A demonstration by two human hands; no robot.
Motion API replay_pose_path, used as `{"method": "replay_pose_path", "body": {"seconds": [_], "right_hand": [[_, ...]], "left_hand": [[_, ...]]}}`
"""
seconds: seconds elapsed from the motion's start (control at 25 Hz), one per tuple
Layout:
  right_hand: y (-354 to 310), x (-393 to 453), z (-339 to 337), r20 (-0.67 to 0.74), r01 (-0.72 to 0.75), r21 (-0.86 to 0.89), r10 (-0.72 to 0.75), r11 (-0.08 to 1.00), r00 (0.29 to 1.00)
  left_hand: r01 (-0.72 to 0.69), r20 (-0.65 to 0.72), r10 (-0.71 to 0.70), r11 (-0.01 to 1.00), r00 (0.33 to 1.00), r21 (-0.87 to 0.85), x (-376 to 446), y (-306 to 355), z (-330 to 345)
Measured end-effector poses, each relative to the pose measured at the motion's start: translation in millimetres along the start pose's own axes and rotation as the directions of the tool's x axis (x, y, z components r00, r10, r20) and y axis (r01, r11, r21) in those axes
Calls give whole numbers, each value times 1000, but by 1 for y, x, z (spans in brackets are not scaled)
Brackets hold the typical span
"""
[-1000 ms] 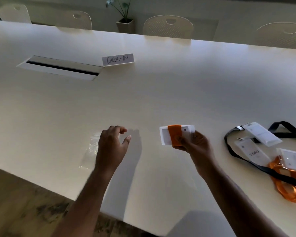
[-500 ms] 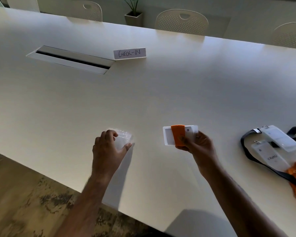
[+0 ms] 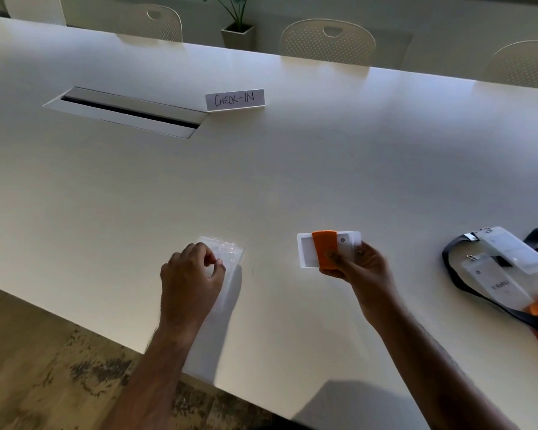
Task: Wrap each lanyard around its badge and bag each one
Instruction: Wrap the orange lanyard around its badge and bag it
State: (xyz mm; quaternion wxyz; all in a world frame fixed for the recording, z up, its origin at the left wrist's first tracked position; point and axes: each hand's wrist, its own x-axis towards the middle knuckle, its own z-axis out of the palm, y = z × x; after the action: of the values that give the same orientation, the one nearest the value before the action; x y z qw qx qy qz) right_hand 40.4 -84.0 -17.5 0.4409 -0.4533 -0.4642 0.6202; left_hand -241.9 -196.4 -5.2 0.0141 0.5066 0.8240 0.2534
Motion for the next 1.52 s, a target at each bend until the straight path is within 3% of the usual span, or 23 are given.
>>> {"method": "replay_pose_path", "body": {"seconds": [0.48,0.72,1.24,1.36,1.52], "right_hand": [[-2,-2,-3,-3,-4,24,4,1000,1000],[-5,-9,-31,-43,5,58,-2,998,999],[-16,-37,-124,-186,70,151,-41,986,982],[-17,-46,-148,-199,82,170,-47,982,979],[-19,-54,-173,-257,66,191,-15,979,966]], "left_hand": [[-186,-206,271,916,940,355,27,41,-47],[-338,-214,406,894,888,293,31,93,-35],[-623,-96,624,781,775,43,-6,198,35],[-664,-76,661,748,747,-21,-24,212,59],[-644,-40,647,749,761,-157,-51,227,82]]}}
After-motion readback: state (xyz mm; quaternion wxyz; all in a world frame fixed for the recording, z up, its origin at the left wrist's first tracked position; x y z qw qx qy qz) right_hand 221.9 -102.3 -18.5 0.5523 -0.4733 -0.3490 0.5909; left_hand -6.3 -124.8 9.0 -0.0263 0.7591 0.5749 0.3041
